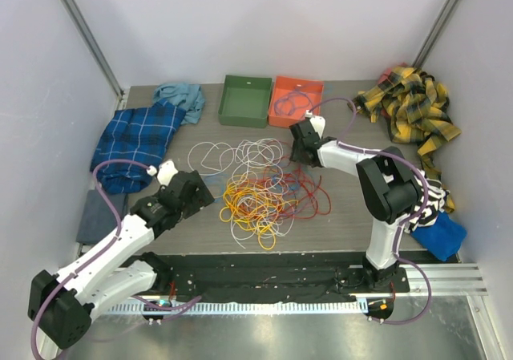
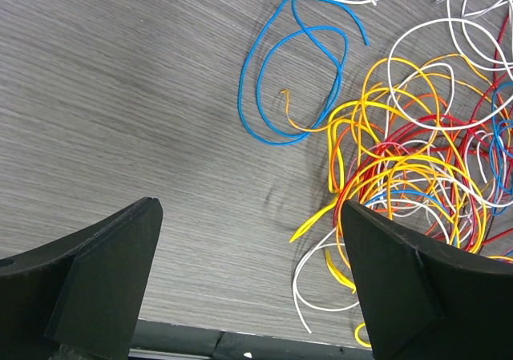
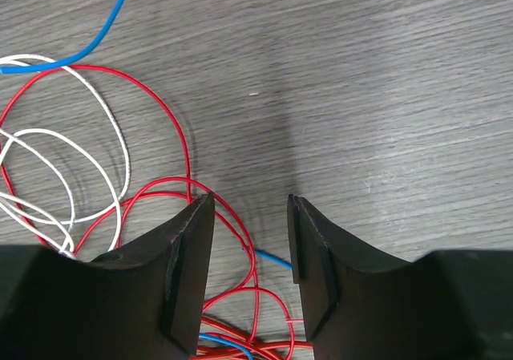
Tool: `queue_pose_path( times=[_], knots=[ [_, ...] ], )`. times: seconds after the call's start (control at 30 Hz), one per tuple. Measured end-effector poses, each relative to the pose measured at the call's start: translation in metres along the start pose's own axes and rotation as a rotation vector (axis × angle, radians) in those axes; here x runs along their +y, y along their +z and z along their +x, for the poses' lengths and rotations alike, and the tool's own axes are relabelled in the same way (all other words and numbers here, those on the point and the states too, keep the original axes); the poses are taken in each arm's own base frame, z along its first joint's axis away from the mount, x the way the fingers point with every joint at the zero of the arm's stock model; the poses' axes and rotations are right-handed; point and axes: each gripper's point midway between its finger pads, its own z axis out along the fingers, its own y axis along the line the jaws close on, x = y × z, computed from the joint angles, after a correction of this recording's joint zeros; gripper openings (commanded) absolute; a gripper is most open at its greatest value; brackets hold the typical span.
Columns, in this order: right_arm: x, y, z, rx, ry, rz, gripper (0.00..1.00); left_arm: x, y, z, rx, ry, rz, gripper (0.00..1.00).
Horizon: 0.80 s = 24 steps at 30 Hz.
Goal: Untangle the cables
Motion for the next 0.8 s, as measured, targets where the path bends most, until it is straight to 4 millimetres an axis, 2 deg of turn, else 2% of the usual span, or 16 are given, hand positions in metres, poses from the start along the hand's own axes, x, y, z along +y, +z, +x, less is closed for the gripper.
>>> queue_pose_path(
  times=[0.43, 0.5, 0.53, 0.57, 0.8],
  knots=[
    [0.0011, 0.0032, 0.0053, -0.007, 0.008, -0.022, 0.46, -0.0039, 0.0042, 0.0015, 0.008, 0.004, 0.005, 1.0],
    [0.0017, 0.0041, 0.0045, -0.016, 0.012, -0.026, 0.32, -0.0046, 0.0041, 0.0015, 0.008, 0.003, 0.007, 1.0],
    [0.0017, 0.0045, 0.0043, -0.019, 0.013, -0.027, 0.21, -0.0049, 0.0041, 0.0015, 0.009, 0.002, 0.009, 1.0],
    [0.0014, 0.0049, 0.0044, -0.022, 0.014, -0.027, 0.01, -0.0055, 0.0041, 0.0015, 0.01, 0.001, 0.012, 0.99],
    [-0.0028, -0.0008, 0.0044, -0.018, 0.015, -0.014, 0.01, -0.007, 0.0064, 0.005, 0.026, 0.005, 0.012, 0.99]
  ],
)
